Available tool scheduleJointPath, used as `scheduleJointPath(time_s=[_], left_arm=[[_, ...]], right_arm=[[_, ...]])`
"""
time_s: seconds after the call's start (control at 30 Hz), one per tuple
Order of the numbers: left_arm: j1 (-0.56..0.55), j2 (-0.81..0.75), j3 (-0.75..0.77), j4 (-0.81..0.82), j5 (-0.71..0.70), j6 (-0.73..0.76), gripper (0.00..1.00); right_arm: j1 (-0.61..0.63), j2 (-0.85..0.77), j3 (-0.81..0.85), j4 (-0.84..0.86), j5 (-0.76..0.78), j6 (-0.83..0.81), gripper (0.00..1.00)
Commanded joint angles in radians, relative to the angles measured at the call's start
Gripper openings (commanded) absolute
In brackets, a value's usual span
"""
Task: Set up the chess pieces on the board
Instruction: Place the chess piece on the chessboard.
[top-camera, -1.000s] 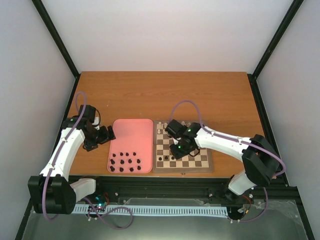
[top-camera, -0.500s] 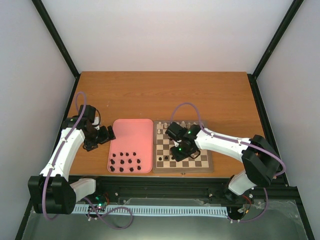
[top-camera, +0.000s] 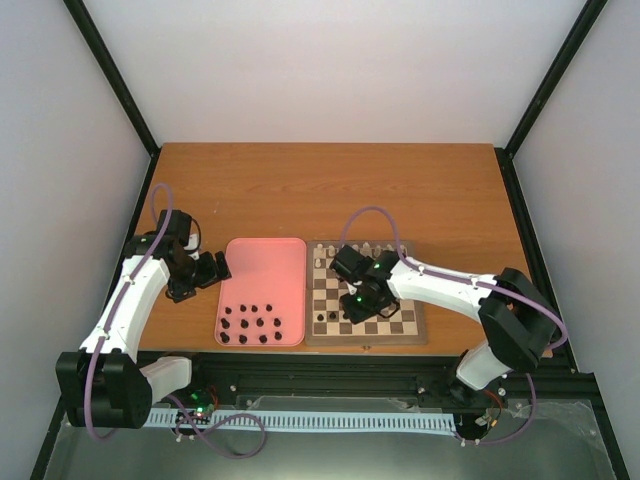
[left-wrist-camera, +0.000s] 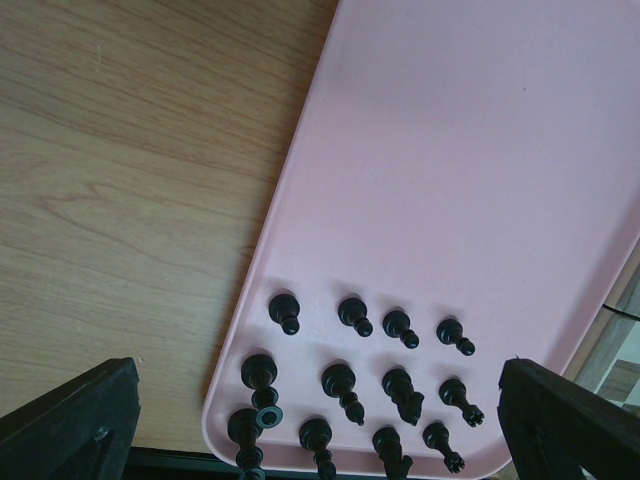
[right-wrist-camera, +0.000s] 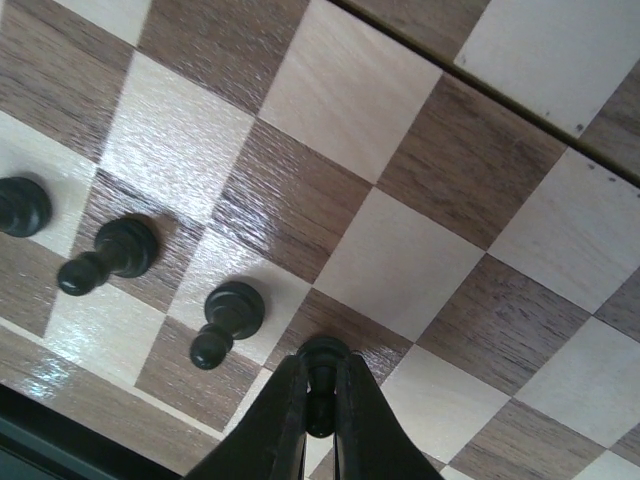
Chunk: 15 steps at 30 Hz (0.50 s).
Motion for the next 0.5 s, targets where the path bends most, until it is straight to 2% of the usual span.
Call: scheduleJointPath(time_s=[0.0, 0.13, 0.37, 0.47], left_arm=[[0.006, -0.008, 0.005, 0.020, 0.001, 0.014, 1.00], [0.007, -0.009, 0.004, 0.020, 0.001, 0.014, 1.00], [0.006, -0.006, 0.004, 0.020, 0.001, 0.012, 1.00], [0.006, -0.005, 0.004, 0.020, 0.000, 0.013, 1.00]], right_arm=[[0.007, 0.009, -0.028, 0.016, 0.018, 0.019, 0.04], [0.007, 0.007, -0.028, 0.010, 0.032, 0.018, 0.04], [0.007, -0.013, -0.024, 0.007, 0.035, 0.015, 0.23], [0.007, -0.021, -0.015, -0.003, 0.045, 0.013, 0.25]])
